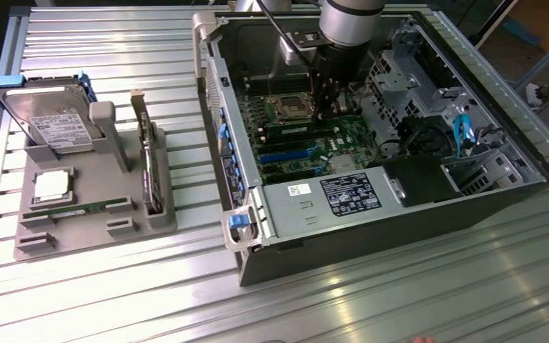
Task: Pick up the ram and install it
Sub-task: 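Insert the ram into the slot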
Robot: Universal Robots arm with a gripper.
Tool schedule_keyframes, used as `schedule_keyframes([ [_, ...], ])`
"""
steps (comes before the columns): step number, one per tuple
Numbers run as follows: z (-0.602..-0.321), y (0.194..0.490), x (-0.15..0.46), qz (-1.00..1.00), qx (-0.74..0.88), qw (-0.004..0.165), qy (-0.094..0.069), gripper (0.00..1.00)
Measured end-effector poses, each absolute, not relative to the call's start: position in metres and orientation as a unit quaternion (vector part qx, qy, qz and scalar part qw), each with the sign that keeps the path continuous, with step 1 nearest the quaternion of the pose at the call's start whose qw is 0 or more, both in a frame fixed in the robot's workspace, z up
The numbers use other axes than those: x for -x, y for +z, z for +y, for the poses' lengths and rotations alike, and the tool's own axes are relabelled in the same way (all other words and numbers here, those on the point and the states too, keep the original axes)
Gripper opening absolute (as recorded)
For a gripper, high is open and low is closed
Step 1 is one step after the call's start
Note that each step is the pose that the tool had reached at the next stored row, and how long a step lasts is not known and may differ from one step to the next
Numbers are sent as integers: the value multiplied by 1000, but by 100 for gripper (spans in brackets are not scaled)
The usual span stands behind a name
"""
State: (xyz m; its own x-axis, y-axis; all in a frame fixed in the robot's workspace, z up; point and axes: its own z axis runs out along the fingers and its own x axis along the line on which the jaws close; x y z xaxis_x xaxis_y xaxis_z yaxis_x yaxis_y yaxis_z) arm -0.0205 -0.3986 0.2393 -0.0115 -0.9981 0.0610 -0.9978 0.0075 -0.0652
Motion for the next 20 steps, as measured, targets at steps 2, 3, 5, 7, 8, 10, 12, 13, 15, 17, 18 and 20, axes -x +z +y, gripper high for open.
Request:
schedule_keyframes([
  [2, -399, 239, 21, 710, 703, 1, -45, 12],
  [3, -399, 239, 21, 710, 702, 1, -45, 12],
  [5, -399, 239, 21, 711, 702, 1, -45, 12],
  [7, -399, 239, 21, 711, 702, 1, -45, 12],
  [8, -399, 239, 21, 711, 701, 1, -45, 12],
  [10, -399, 239, 21, 711, 701, 1, -45, 12],
  [12, -399, 238, 21, 711, 701, 1, -45, 12],
  [13, -399, 238, 21, 711, 701, 1, -45, 12],
  [15, -399, 238, 21, 711, 701, 1, -45, 12],
  [17, -398, 238, 21, 711, 701, 1, -45, 12],
  [18, -398, 238, 21, 711, 701, 1, -45, 12],
  [20, -398, 238, 21, 711, 701, 1, -45, 12],
])
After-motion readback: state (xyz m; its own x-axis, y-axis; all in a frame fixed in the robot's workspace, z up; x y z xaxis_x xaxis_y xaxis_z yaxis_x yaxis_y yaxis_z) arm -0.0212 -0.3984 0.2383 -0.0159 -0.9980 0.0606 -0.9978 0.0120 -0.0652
